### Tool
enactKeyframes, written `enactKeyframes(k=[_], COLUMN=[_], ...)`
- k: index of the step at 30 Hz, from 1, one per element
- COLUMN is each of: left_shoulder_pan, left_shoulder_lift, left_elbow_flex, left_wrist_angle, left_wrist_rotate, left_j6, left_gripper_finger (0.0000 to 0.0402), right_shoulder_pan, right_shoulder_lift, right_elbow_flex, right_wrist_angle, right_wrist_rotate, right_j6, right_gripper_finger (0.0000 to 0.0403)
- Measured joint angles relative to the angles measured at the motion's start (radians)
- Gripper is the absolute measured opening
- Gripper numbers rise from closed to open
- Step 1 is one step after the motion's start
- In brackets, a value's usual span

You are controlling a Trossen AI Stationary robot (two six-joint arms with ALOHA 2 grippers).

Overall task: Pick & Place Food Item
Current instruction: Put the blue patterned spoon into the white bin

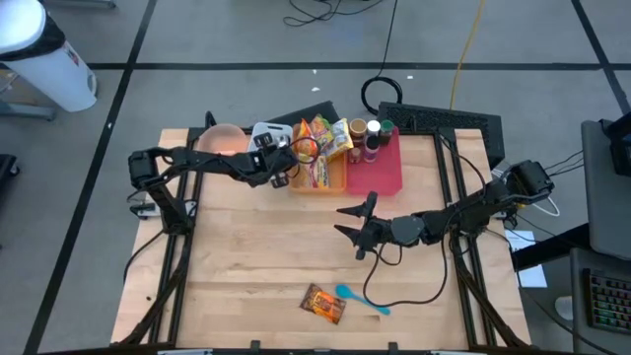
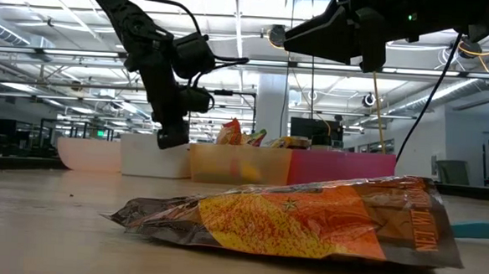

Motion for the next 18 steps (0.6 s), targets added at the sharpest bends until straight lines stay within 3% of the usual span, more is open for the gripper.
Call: enactKeyframes(k=[10, 18], left_shoulder_pan=[-0.010, -0.027], left_shoulder_lift=[-0.008, -0.031], left_elbow_flex=[0.020, 0.119], left_wrist_angle=[-0.004, -0.118], left_wrist_rotate=[-0.007, -0.008], left_j6=[-0.029, -0.044], left_gripper_finger=[0.0223, 0.0266], right_shoulder_pan=[0.000, 0.000], right_shoulder_lift=[0.000, 0.000], right_elbow_flex=[0.000, 0.000], right_wrist_angle=[0.000, -0.009], right_wrist_rotate=[0.000, 0.000], right_j6=[0.000, 0.004], right_gripper_finger=[0.0210, 0.0210])
